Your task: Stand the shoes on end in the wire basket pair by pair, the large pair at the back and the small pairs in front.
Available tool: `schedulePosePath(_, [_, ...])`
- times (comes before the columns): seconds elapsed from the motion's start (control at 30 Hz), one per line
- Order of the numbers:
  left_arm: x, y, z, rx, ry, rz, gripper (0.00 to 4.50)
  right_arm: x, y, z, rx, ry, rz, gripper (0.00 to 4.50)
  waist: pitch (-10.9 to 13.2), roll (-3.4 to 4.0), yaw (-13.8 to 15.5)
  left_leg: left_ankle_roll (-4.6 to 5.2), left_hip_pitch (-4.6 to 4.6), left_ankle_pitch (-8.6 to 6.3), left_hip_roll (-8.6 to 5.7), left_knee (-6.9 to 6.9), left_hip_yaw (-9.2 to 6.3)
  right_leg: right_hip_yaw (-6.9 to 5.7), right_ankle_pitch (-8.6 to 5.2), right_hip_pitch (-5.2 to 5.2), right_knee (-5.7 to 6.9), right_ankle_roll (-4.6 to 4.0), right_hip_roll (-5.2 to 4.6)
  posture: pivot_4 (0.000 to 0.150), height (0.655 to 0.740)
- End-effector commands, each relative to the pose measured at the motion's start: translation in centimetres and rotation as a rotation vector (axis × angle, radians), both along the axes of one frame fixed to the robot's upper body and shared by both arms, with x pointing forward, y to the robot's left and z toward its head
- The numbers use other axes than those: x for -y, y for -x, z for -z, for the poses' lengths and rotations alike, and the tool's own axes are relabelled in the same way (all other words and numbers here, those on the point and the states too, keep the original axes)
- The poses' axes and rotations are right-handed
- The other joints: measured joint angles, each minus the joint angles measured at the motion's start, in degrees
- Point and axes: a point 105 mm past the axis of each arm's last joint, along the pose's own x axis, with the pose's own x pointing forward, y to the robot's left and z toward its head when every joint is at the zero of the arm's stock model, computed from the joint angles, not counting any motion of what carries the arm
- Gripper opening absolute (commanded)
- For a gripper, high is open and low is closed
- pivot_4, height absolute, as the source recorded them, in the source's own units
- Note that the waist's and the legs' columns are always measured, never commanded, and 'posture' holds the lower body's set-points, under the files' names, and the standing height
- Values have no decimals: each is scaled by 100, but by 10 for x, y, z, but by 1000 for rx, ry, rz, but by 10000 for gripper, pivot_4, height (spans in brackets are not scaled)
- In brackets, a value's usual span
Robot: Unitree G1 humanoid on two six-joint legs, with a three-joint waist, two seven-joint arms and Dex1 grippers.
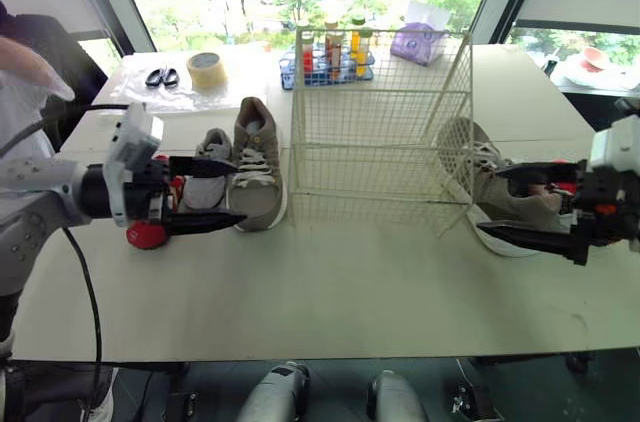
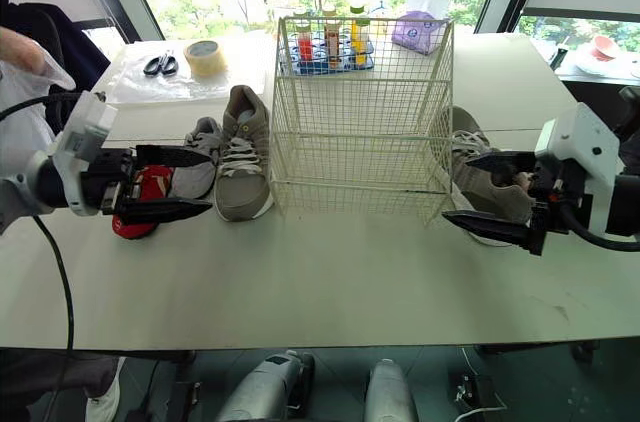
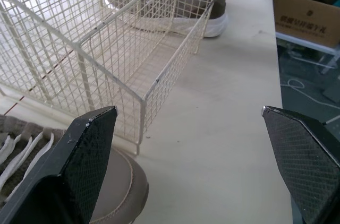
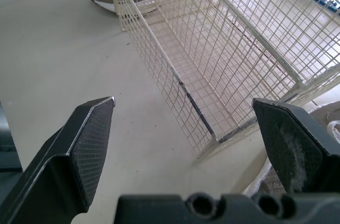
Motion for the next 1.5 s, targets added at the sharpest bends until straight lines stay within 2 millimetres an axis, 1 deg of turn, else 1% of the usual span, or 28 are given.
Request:
schedulePosePath(0.03, [5,6,-2,4,-14,48,44864,-5,0,-9,27,18,-20,45000,0,0,-5,2,-2,-1,0,2,0,0,0,-1,0,0,0,1500,7400])
schedulePosePath(0.1, [4,3,-1,21,-22,30,44864,-8,-1,-11,32,22,-30,45000,1,1,-21,2,-6,-1,0,6,0,0,1,-4,0,-1,0,1500,7400])
schedulePosePath(0.23, [5,3,-4,20,-6,40,44864,-11,-2,-16,43,19,-41,45000,1,1,-50,1,-9,-1,0,10,0,0,3,-4,1,-2,1,1500,7400])
schedulePosePath(0.43, [6,3,-5,19,-3,44,44864,-20,-4,-17,61,53,-77,45000,1,1,-128,0,-11,0,0,15,-1,-3,4,-4,1,-2,0,1500,7400])
schedulePosePath(0.5, [6,2,-4,21,-6,44,44864,-24,-6,-15,65,79,-88,45000,1,1,-144,0,-11,1,0,15,-1,-3,4,-5,2,-1,1,1500,7400])
schedulePosePath(0.63, [8,2,-5,25,3,50,44864,-30,-14,-3,88,170,-98,45000,1,2,-161,-6,-12,4,0,14,0,-2,4,-12,9,-1,1,1500,7400])
schedulePosePath(0.7, [9,1,-5,30,5,54,44864,-35,-17,0,98,170,-113,45000,1,2,-163,-10,-12,6,-1,15,1,-1,4,-13,10,-1,2,1500,7400])
schedulePosePath(0.8, [11,0,-3,36,4,59,44864,-42,-28,8,109,187,-114,45000,1,2,-168,-15,-12,10,-1,19,1,0,4,-12,12,-1,1,1500,7400])
schedulePosePath(0.87, [13,-1,-2,41,6,63,44864,-47,-39,14,124,209,-101,45000,1,2,-180,-16,-13,11,-1,21,1,0,4,-15,18,-1,2,1500,7400])
schedulePosePath(0.93, [15,-2,-1,52,7,67,44864,-51,-53,25,126,260,-80,45000,1,1,-200,-21,-14,14,-4,23,4,4,4,-23,27,-1,1,1500,7400])
schedulePosePath(1.0, [17,-3,1,61,6,69,44864,-54,-62,33,129,308,-80,45000,1,-1,-218,-24,-18,16,-7,26,5,6,4,-35,47,-1,1,1500,7400])
schedulePosePath(1.13, [23,-2,0,76,6,77,44864,-60,-74,42,127,366,-98,45000,1,-1,-266,-29,-23,20,-13,28,5,10,4,-50,69,-1,1,1500,7400])
schedulePosePath(1.2, [27,-2,-1,87,6,77,45000,-58,-79,50,122,428,-122,39506,1,-1,-269,-31,-23,21,-13,28,5,10,4,-53,75,-1,2,1500,7400])
schedulePosePath(1.23, [29,-2,-2,90,6,77,45000,-58,-82,53,122,448,-133,36048,1,-1,-270,-32,-23,22,-13,28,5,10,4,-54,76,-1,3,1500,7400])
schedulePosePath(1.47, [32,-2,-2,110,-5,59,45000,-63,-88,50,150,502,-230,257,1,-1,-282,-37,-22,26,-13,32,4,11,4,-53,85,-1,6,1500,7400])
schedulePosePath(1.5, [32,-2,-2,112,-4,57,45000,-63,-89,50,153,508,-238,257,1,-1,-281,-39,-22,27,-13,32,5,13,4,-55,88,-1,6,1500,7400])
